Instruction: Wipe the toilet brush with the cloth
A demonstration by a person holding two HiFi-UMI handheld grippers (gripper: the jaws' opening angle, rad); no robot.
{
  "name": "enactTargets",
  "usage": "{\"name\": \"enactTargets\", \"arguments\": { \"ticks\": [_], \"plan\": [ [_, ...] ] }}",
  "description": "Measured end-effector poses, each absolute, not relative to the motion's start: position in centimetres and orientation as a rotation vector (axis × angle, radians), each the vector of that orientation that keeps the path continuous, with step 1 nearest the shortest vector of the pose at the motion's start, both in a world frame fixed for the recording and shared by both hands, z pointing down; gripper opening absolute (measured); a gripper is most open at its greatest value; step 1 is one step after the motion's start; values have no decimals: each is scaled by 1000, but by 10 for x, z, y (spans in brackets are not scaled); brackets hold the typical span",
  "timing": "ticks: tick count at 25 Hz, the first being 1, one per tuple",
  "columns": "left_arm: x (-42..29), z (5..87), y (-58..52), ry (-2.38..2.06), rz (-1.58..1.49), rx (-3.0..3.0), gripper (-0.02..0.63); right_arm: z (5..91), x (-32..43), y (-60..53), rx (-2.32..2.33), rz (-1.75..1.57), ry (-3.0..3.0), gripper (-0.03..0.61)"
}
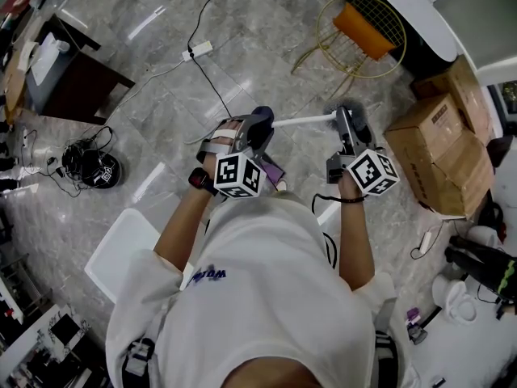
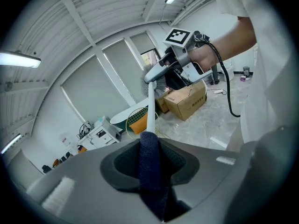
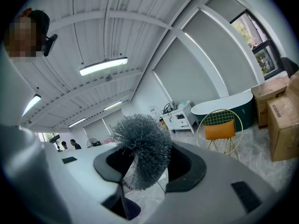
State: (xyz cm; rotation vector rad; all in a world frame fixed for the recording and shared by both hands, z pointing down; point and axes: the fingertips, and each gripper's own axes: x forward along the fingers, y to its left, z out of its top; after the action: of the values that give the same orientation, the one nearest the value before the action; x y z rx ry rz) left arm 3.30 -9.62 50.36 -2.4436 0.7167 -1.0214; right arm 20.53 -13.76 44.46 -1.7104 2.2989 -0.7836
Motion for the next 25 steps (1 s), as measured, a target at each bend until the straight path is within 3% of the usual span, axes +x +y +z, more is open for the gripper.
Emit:
{"name": "enactTargets", "arguments": {
  "ticks": [25],
  "plan": [
    [22,516,-94,735,-1051,-2456,106,451,215,-146,-1711,-807,2311,206]
  ]
}}
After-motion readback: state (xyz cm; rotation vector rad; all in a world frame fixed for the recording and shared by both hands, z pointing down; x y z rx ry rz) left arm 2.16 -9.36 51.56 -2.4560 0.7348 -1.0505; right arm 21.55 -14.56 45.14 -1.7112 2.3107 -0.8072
